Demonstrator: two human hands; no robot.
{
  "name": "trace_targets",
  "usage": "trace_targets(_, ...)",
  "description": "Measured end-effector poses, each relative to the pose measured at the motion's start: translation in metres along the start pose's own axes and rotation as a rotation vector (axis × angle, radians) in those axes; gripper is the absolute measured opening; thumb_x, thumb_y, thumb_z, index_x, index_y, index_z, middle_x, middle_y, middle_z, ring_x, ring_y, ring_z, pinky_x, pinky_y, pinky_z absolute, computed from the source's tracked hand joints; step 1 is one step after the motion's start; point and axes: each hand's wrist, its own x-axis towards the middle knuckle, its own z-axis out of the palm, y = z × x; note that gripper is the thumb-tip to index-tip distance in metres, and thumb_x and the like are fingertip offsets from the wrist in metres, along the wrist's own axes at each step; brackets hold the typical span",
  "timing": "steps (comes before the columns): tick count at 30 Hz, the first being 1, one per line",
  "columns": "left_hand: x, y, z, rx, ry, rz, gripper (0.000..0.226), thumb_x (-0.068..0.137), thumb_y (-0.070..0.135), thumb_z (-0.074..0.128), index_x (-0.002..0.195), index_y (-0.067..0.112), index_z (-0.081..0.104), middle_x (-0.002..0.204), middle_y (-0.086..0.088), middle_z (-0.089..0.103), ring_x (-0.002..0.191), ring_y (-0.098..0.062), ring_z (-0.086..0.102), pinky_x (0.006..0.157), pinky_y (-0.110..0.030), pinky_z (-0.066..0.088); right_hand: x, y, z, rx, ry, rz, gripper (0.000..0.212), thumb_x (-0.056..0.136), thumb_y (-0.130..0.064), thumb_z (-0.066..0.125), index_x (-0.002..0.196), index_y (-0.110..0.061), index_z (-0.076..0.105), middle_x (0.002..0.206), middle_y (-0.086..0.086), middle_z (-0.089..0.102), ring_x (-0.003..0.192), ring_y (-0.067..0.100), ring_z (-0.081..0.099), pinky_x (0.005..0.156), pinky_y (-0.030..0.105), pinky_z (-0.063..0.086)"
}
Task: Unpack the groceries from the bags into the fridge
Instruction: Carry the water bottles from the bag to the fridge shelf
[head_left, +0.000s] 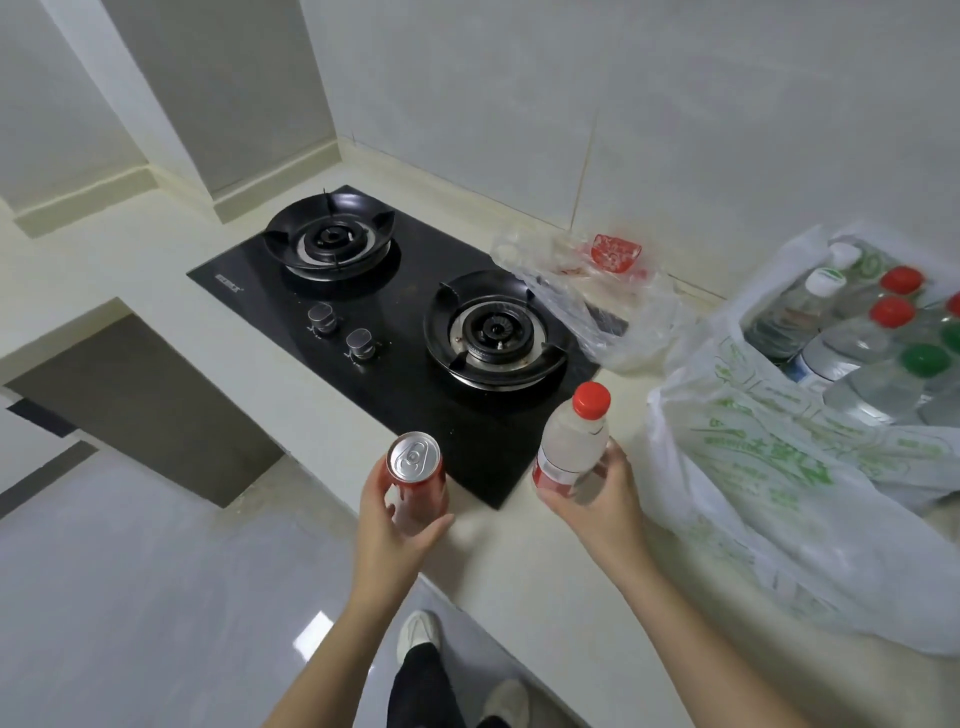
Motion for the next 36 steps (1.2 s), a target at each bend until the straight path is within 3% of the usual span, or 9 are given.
trace_targets(3,0.000,-0.010,0.010,-0.070,0.027,-0.034,0.096,0.059,0.041,0.088,0.138,0.038,0.033,0.130,0.032,0.046,0.123,0.001,0.047,0.096,-0.016,0.040,0.004,0.020,0.011,0.127,-0.056,0.009,0.079,0.056,-0.021,0.085,0.125,-0.029,0.048,0.116,-0.005,0.062,0.105,0.014,0.063,0.089,0.042,0.054)
trace_targets(6,0.005,-0.017,0.019,-0.104,0.053,-0.076,0.094,0.058,0.042,0.089,0.136,0.037,0.036,0.128,0.029,0.051,0.120,0.000,0.051,0.093,-0.016,0.043,0.008,0.039,0.020,0.069,-0.063,0.052,0.075,0.064,-0.021,0.088,0.123,-0.040,0.046,0.113,-0.016,0.062,0.098,-0.004,0.062,0.080,0.021,0.051)
trace_targets(8,0.011,-0.022,0.025,-0.108,0.089,-0.121,0.092,0.061,0.032,0.092,0.135,0.034,0.039,0.126,0.018,0.056,0.115,-0.003,0.055,0.091,-0.019,0.045,0.015,0.048,0.031,0.024,-0.014,0.049,0.067,0.066,-0.018,0.089,0.124,-0.019,0.054,0.107,-0.006,0.067,0.094,0.003,0.067,0.074,0.015,0.049)
trace_targets(11,0.018,-0.028,0.032,-0.081,0.148,-0.168,0.081,0.062,0.030,0.089,0.131,0.031,0.046,0.119,0.014,0.063,0.106,-0.003,0.061,0.085,-0.019,0.047,0.022,0.057,0.046,-0.134,0.156,-0.152,0.040,0.061,0.005,0.087,0.090,0.012,0.061,0.079,0.022,0.064,0.075,0.037,0.066,0.067,0.021,0.045)
trace_targets(18,0.020,-0.036,0.039,-0.010,0.179,-0.221,0.053,0.070,0.021,0.086,0.116,0.023,0.062,0.102,0.012,0.069,0.093,-0.007,0.065,0.075,-0.016,0.046,0.022,0.066,0.047,-0.130,0.152,-0.177,0.041,0.064,-0.025,0.084,0.085,0.003,0.061,0.074,0.014,0.064,0.071,0.029,0.066,0.066,0.036,0.054)
trace_targets(23,0.021,-0.020,0.034,-0.013,0.186,-0.204,0.049,0.070,0.023,0.085,0.105,0.041,0.055,0.094,0.022,0.066,0.089,0.001,0.063,0.070,-0.011,0.046,0.019,0.055,0.043,0.043,0.115,-0.083,0.043,0.063,-0.037,0.079,0.090,-0.010,0.058,0.075,-0.014,0.061,0.069,-0.002,0.059,0.067,0.015,0.046)
trace_targets(28,0.031,0.027,0.017,-0.132,0.209,-0.087,0.055,0.067,0.030,0.085,0.114,0.030,0.056,0.095,0.021,0.068,0.088,0.002,0.064,0.069,-0.011,0.050,0.022,0.004,0.030,0.171,0.088,-0.094,0.050,0.056,-0.042,0.080,0.096,-0.050,0.050,0.086,-0.025,0.067,0.075,0.001,0.065,0.066,0.015,0.050)
trace_targets(33,0.042,0.102,-0.010,-0.308,0.247,0.074,0.053,0.063,0.037,0.079,0.111,0.030,0.057,0.091,0.012,0.068,0.080,-0.009,0.067,0.065,-0.022,0.055,0.033,-0.075,0.010,0.314,-0.005,-0.193,0.060,0.055,-0.037,0.085,0.107,-0.045,0.055,0.099,-0.018,0.070,0.088,0.004,0.069,0.070,0.016,0.053)
trace_targets(36,0.041,0.143,-0.026,-0.390,0.278,0.186,0.044,0.065,0.032,0.075,0.106,0.028,0.059,0.081,0.012,0.068,0.067,-0.003,0.065,0.055,-0.018,0.052,0.031,-0.119,0.004,0.425,-0.050,-0.246,0.063,0.054,-0.035,0.086,0.110,-0.040,0.057,0.102,-0.015,0.070,0.091,0.006,0.069,0.069,0.017,0.054)
